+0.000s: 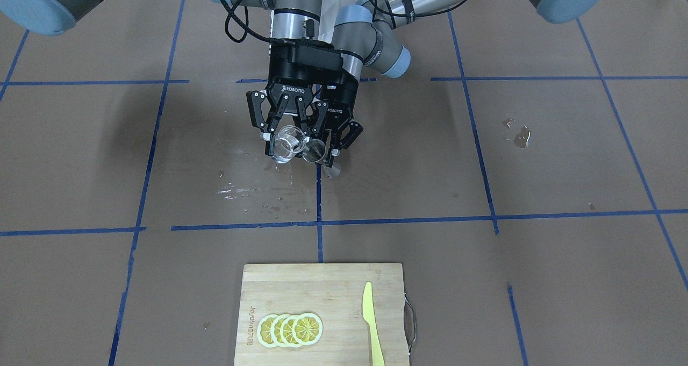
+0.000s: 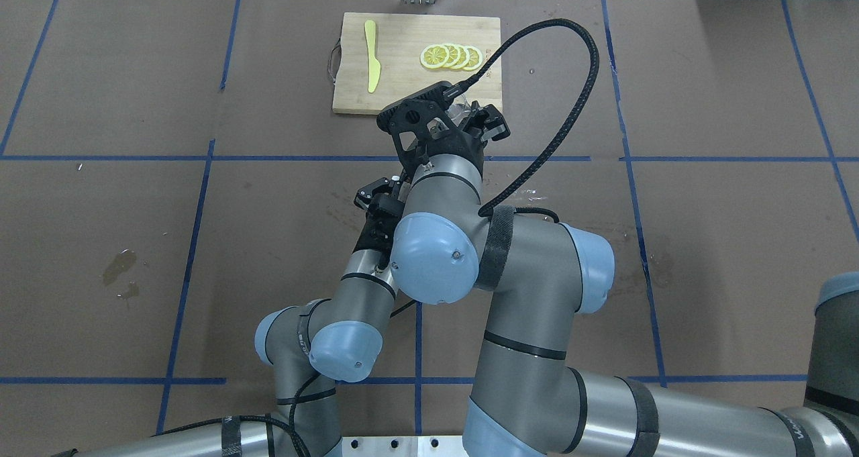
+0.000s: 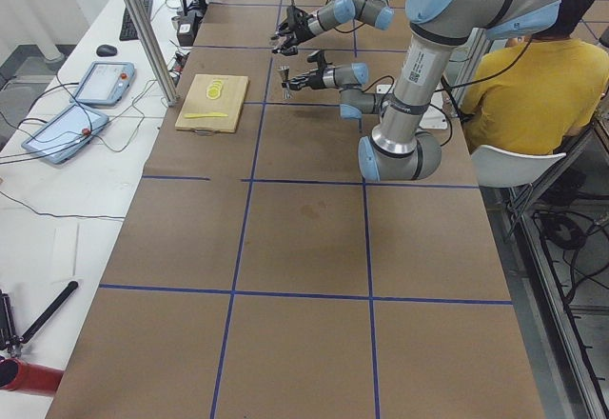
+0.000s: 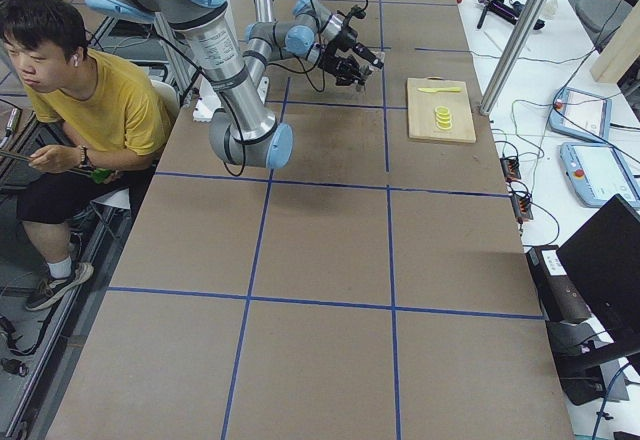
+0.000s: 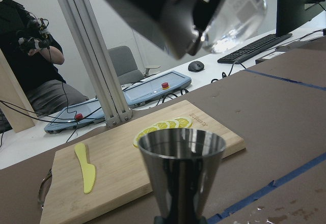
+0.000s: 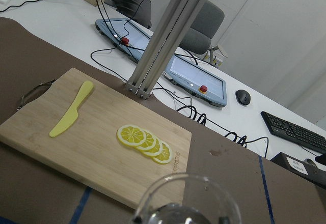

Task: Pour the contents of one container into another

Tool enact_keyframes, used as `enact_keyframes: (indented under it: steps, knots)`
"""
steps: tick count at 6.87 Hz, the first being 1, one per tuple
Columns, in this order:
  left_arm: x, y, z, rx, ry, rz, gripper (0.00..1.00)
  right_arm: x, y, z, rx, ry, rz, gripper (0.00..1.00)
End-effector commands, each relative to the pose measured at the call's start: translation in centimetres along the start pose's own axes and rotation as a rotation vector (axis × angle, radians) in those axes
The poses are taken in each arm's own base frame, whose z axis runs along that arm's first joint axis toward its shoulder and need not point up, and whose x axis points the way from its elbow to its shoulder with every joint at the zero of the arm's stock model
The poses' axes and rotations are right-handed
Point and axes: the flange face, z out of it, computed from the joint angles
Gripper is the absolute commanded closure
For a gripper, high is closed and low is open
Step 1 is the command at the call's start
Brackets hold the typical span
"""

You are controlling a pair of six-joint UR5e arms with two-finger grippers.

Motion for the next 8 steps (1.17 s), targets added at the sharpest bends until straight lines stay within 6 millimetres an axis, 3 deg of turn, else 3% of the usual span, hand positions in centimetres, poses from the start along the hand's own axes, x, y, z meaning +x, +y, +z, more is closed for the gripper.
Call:
enact_keyframes:
  steps: [1,8]
  knots:
    - [0.25,-0.27,-0.04,0.002,0.001,-0.004,1.00,-0.10,-0.06,-0.17,-0.003,0.008,-0.049,0.81]
    - [0.25,-0.20,-0.01,0.002,0.001,-0.001,1.00,-0.35,0.50,-0.37,-0.004,0.037,-0.296,0.81]
